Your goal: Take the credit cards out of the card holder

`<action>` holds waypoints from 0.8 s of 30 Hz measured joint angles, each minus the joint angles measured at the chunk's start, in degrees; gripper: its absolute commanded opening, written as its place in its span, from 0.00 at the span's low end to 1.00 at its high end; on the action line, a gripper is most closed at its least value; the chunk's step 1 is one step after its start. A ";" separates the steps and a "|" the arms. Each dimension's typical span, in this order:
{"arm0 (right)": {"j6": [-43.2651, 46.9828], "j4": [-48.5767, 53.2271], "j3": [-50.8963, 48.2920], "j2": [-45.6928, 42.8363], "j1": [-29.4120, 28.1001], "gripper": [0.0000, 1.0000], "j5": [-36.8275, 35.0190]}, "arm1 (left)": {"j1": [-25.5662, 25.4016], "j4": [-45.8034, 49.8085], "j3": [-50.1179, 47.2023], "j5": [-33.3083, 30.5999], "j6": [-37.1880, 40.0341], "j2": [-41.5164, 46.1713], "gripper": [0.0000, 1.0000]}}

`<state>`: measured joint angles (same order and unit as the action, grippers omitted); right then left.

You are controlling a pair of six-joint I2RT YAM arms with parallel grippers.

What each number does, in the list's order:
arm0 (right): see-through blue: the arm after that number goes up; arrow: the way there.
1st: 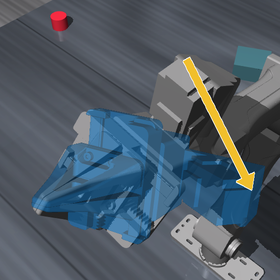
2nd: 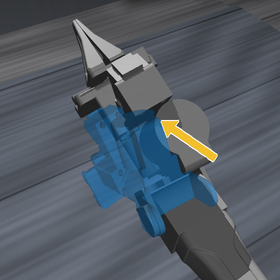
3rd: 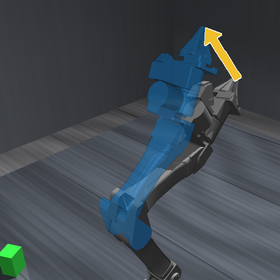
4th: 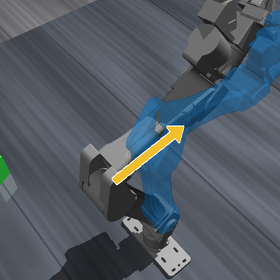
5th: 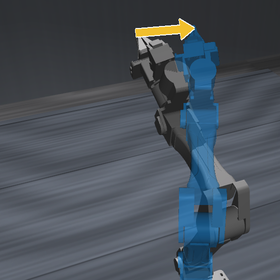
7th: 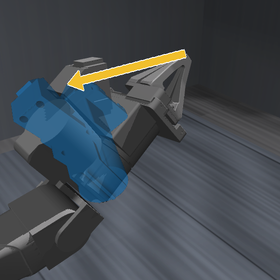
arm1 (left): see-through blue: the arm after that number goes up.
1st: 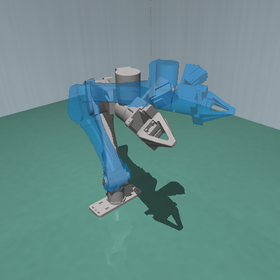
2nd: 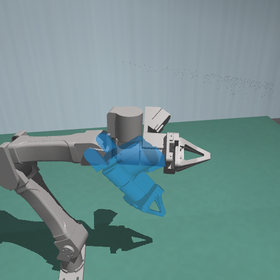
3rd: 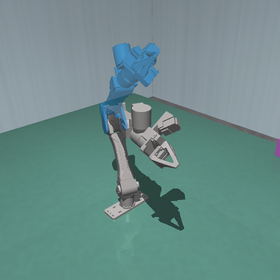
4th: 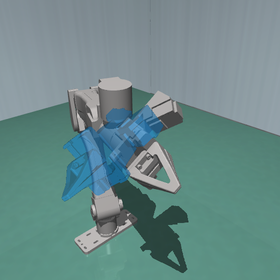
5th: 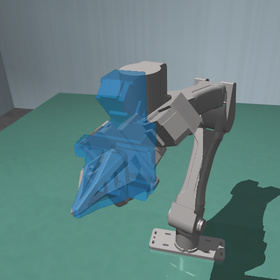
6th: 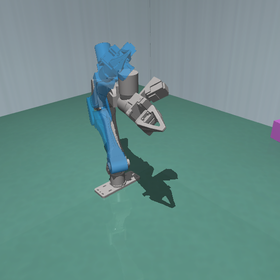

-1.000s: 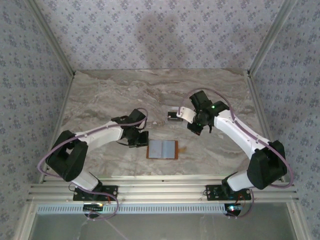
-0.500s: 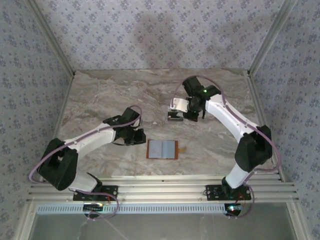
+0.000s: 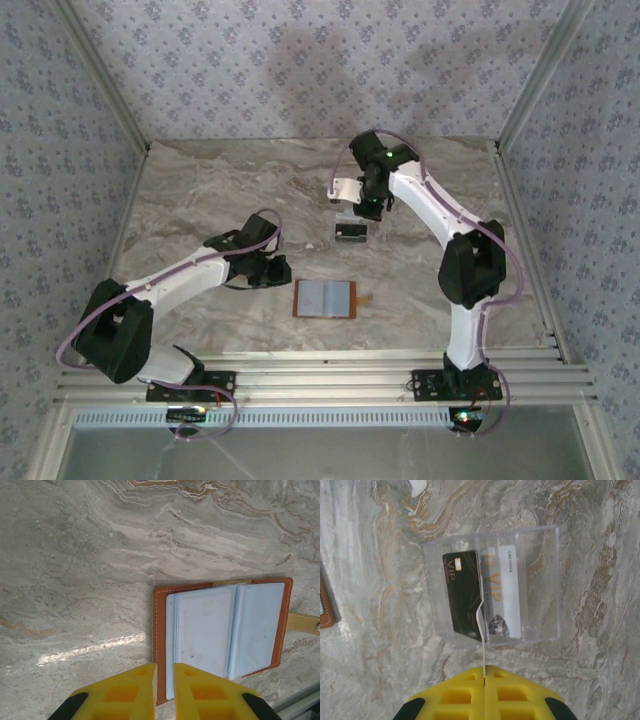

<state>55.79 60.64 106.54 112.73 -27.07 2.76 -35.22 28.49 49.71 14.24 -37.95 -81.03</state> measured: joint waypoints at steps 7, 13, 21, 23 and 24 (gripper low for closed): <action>0.68 2.14 5.22 5.88 -0.02 0.00 -0.13 | 0.00 0.00 0.00 -0.63 0.00 -0.13 0.17; 0.85 2.40 6.14 7.72 -0.07 0.00 -0.70 | 0.00 0.00 0.00 -0.81 0.00 -1.25 0.18; 1.22 2.43 7.85 9.35 -0.52 0.00 -1.55 | 0.00 0.02 -0.46 -1.27 -0.02 -1.25 0.17; 1.27 2.38 8.46 10.08 -0.72 0.00 -1.57 | 0.00 0.04 -0.76 -1.49 -0.02 -1.25 0.17; 1.27 2.40 8.85 10.51 -0.85 0.00 -1.57 | 0.00 0.13 -0.83 -1.57 -0.02 -1.25 0.17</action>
<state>57.06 63.05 115.39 123.24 -27.92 1.19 -35.22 28.62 48.88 12.67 -37.98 -82.28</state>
